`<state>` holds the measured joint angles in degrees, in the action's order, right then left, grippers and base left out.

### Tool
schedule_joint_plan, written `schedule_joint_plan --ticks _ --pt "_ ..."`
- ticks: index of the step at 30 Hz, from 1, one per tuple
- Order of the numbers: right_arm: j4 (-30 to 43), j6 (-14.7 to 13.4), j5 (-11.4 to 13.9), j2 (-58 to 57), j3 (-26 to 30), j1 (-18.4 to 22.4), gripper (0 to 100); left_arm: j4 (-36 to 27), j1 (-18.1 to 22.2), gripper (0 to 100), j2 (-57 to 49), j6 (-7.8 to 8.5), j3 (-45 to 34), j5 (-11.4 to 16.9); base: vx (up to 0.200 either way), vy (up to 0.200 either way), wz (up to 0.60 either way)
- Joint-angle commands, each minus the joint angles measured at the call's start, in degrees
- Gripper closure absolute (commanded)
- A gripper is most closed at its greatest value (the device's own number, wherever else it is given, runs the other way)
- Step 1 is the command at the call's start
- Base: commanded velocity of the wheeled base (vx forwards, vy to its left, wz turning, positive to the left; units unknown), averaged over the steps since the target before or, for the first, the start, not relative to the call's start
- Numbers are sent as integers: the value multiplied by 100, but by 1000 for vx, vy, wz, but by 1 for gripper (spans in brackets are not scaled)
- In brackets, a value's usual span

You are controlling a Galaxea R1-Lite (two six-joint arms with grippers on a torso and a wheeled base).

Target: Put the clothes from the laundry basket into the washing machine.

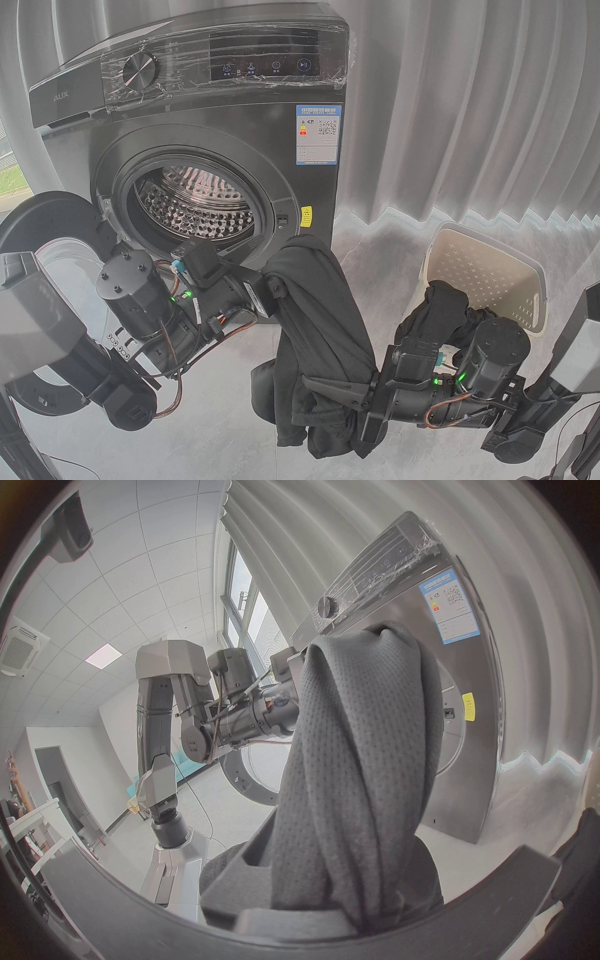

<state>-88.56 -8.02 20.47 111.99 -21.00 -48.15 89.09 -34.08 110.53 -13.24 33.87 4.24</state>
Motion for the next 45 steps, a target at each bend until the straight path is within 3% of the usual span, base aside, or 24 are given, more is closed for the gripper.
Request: schedule_joint_plan --ticks 1,5,11,17,23,28,31,36,42,45 --pt "-20 -6 -8 -248 114 131 100 -32 157 0 65 14 6 15 0 0 0" --pt "-20 -6 -17 -222 255 271 100 -32 324 0 162 14 15 -29 0 0 0" --pt "-20 -15 -25 -152 255 394 100 -41 482 0 232 14 -29 -319 0 0 0" --pt "-29 -77 -43 -90 176 421 100 -23 394 0 267 146 -363 -240 0 0 0" --pt "-29 -86 -43 -11 9 605 100 -14 -46 0 -5 155 -934 349 0 0 0" --pt "-29 -86 -43 112 -9 649 100 -14 -274 0 -304 102 -1075 613 0 0 0" --pt "-29 -86 -43 121 -18 649 100 -23 -292 0 -506 6 -1119 780 0 0 0" --pt "-29 -103 -52 191 0 658 100 -14 -160 0 -559 -12 -1093 806 0 0 0" --pt "-29 -209 -60 411 -9 816 100 -23 -125 0 -999 -56 -1242 1237 0 0 0" --pt "-29 -217 -60 420 9 816 100 -23 -125 0 -1016 -118 -1260 1263 0 0 0"
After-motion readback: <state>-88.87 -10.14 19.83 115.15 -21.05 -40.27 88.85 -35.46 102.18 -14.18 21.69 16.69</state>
